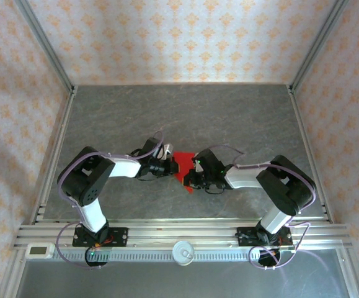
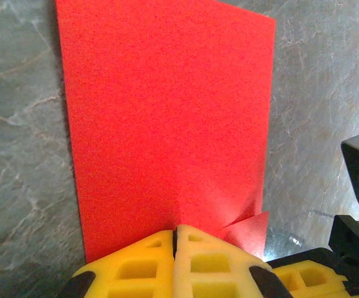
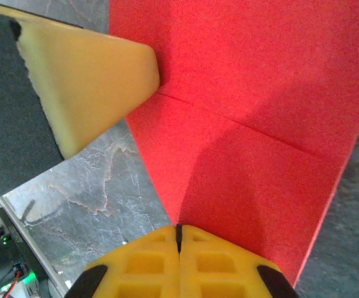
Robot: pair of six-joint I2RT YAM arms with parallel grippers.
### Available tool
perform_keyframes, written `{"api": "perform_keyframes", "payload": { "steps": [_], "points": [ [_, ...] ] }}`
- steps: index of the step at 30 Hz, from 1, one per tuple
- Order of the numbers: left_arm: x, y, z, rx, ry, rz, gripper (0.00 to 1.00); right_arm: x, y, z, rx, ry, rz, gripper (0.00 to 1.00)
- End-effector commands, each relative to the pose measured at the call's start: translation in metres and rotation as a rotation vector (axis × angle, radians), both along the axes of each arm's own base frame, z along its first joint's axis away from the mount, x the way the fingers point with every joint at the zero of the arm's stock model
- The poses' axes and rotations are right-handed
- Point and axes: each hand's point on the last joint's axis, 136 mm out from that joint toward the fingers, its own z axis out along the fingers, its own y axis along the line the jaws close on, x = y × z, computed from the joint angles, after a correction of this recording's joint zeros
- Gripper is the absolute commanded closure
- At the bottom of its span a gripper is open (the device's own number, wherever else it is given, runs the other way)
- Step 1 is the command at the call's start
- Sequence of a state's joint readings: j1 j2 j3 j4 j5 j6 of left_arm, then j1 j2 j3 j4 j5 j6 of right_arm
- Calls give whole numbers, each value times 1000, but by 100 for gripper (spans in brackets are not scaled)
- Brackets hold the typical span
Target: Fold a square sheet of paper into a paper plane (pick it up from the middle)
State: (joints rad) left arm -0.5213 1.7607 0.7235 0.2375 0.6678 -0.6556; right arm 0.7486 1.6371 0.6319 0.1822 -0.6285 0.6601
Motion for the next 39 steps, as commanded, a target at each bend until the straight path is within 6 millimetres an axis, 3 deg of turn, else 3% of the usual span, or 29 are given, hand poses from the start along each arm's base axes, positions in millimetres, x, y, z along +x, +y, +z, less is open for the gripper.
{"api": "perform_keyframes", "payload": {
  "steps": [1,4,10,14,21,24,30,35,39],
  "points": [
    [-16,21,-34,103,53,20,100,9,3,14,15,3,-45,100],
    [-20,23,-37,108,61,18,100,19,14,21,52,-14,-65,100],
    [-19,22,-37,106,61,12,100,23,22,1,13,12,-75,100],
    [-17,22,-36,117,61,9,100,13,7,-15,-58,35,-79,99],
    [-19,25,-38,129,65,12,100,-16,-23,-10,-87,35,-63,99],
    [-18,25,-38,128,64,12,100,-13,-15,5,-39,15,-63,99],
    [-18,23,-39,120,68,17,100,10,20,32,59,-43,-69,100],
    [-18,22,-38,109,72,16,100,28,33,16,29,-50,-96,100],
    [-17,21,-37,104,72,17,100,21,28,-8,-28,-10,-76,100]
  ]
}}
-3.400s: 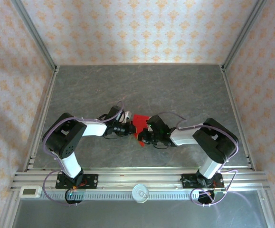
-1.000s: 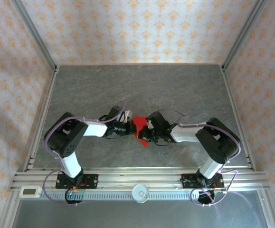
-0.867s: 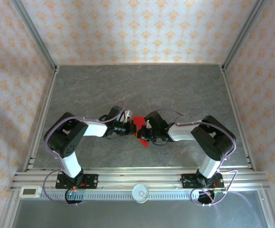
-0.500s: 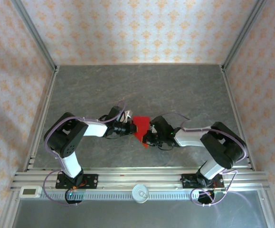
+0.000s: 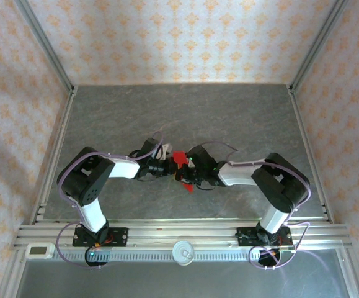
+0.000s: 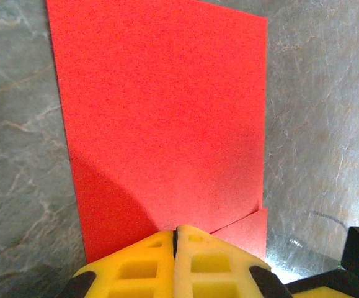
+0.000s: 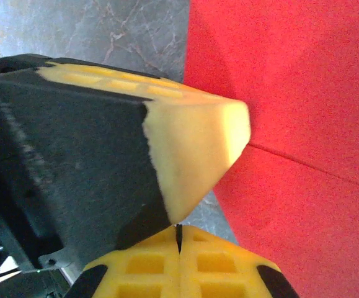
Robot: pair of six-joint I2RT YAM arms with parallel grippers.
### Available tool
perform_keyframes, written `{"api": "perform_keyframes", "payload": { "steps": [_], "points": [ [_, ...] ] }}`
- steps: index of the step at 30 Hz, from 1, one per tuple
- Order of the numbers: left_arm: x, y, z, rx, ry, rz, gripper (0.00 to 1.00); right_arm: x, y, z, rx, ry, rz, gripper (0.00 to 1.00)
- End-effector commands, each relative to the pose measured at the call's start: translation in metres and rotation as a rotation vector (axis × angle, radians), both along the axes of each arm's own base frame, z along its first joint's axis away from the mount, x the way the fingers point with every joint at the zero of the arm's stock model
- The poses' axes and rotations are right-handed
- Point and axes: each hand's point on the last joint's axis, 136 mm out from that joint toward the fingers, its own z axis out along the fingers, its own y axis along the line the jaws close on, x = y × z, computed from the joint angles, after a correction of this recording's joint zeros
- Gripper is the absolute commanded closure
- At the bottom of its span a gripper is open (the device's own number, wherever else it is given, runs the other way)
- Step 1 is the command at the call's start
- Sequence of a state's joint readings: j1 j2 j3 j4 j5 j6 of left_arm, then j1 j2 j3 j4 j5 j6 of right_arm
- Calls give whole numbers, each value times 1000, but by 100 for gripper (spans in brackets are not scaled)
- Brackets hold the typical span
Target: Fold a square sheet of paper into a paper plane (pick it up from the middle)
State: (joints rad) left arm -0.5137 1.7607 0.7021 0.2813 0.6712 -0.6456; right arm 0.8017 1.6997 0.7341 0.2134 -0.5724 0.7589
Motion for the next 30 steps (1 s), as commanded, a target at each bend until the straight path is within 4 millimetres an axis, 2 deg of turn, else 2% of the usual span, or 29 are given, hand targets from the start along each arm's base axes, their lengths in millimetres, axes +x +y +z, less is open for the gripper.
{"api": "perform_keyframes", "payload": {
  "steps": [1,6,11,16,19,24,27,30],
  "points": [
    [-19,20,-37,116,98,20,100,0,-9,-26,-74,13,-23,99],
    [-18,24,-38,121,101,36,100,-30,-32,-27,-73,41,3,98],
    [-18,26,-39,119,105,52,100,-51,-54,-28,-88,54,18,97],
    [-20,29,-37,96,117,95,100,-59,-66,-24,-91,52,21,97],
    [-18,30,-31,62,113,149,100,-53,-72,-15,-104,10,-6,97],
    [-19,28,-13,-25,98,244,100,-18,-95,8,-182,-177,-152,90],
    [-16,25,4,-58,55,272,100,1,-110,20,-219,-288,-245,80],
    [-13,24,20,-69,4,265,99,13,-103,37,-168,-344,-257,70]
  ]
}}
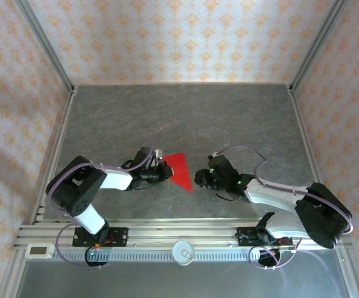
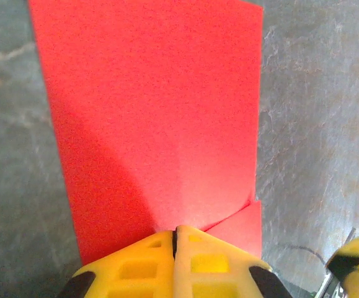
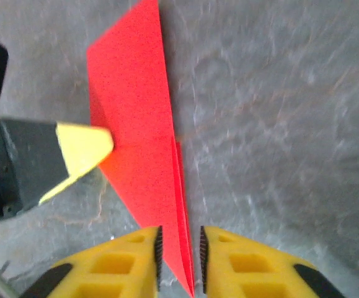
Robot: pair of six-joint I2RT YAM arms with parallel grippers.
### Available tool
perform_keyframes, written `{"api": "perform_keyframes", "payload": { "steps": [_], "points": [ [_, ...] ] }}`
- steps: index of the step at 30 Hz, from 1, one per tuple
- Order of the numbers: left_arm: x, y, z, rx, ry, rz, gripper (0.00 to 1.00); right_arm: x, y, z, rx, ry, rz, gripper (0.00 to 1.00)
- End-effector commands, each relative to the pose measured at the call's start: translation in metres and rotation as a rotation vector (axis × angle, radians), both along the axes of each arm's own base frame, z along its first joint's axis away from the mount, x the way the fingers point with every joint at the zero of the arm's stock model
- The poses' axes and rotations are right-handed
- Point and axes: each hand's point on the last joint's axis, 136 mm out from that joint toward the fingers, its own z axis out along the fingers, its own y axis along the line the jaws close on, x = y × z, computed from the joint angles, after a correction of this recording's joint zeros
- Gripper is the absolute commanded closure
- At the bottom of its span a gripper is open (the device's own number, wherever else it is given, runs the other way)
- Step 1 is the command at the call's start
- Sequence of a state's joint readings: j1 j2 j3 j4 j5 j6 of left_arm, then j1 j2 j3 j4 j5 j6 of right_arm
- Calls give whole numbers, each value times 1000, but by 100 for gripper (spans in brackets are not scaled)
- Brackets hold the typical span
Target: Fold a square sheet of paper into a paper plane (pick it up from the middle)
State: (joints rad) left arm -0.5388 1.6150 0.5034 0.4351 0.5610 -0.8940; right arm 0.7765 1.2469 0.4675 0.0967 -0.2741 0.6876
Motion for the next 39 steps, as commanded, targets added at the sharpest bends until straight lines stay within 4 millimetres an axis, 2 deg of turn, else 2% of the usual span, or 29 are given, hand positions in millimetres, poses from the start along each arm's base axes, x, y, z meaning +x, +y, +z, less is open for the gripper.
{"api": "perform_keyframes", "payload": {
  "steps": [1,4,9,12,16,26,34,39],
  "points": [
    [9,4,18,7,-52,50,96,23,-9,11,-33,-98,-70,68],
    [12,7,29,53,-90,20,86,26,6,17,-2,-89,-20,63],
    [19,21,36,56,-112,8,61,22,33,19,91,-79,87,57],
    [21,30,36,13,-99,9,53,25,36,12,72,-64,91,56],
    [20,28,41,-42,-96,-41,48,30,36,6,40,-48,76,56],
    [20,29,25,-23,-41,-53,47,33,27,10,33,-78,36,56],
    [22,20,27,-65,-30,-86,50,35,17,21,35,-126,-6,57],
    [23,11,30,-110,-24,-129,54,37,11,34,67,-164,-53,57]
  ]
}}
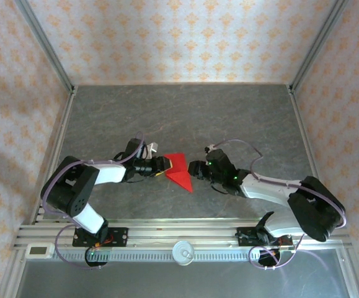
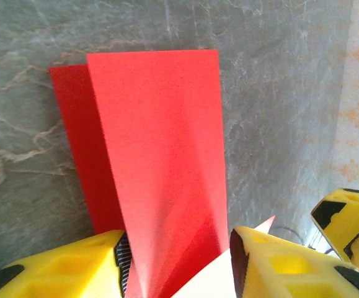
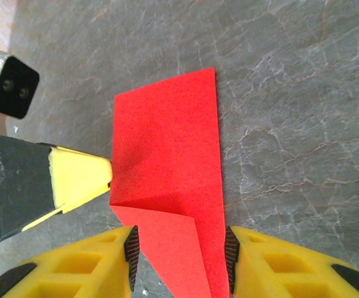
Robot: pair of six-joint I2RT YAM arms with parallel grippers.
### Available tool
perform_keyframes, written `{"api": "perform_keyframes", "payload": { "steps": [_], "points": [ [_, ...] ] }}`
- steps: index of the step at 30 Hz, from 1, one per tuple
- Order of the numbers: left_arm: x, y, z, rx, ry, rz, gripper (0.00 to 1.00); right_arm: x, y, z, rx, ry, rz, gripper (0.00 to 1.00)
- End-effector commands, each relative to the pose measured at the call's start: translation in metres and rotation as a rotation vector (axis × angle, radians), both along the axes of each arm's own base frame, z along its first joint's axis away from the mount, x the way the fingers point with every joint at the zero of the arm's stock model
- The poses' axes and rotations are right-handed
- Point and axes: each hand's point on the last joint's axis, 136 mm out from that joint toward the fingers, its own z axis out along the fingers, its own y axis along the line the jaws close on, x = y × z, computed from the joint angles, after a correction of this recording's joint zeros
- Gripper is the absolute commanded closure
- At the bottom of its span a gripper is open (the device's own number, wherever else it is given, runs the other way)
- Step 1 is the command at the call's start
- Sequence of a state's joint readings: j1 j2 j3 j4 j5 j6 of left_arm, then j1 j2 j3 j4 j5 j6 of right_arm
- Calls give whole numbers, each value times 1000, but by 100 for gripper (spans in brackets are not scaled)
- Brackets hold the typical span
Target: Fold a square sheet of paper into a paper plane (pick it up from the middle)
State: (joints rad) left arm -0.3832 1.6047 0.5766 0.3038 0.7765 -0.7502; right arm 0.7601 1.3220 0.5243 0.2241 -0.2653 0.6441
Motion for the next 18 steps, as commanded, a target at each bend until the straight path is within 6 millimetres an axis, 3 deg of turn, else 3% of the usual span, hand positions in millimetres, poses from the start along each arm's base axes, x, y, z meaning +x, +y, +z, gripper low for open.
{"api": "perform_keyframes", "payload": {
  "steps": [1,8,12,18],
  "points": [
    [7,-9,12,-55,-30,-48,55,8,-9,16,27,-66,-61,57],
    [12,-19,17,-114,-30,-72,65,10,-27,42,79,-194,-130,56],
    [17,-22,19,-134,-33,-67,78,11,-47,42,100,-215,-226,57],
    [25,-24,24,-159,-46,-39,86,0,-46,44,107,-264,-146,54]
  ]
}}
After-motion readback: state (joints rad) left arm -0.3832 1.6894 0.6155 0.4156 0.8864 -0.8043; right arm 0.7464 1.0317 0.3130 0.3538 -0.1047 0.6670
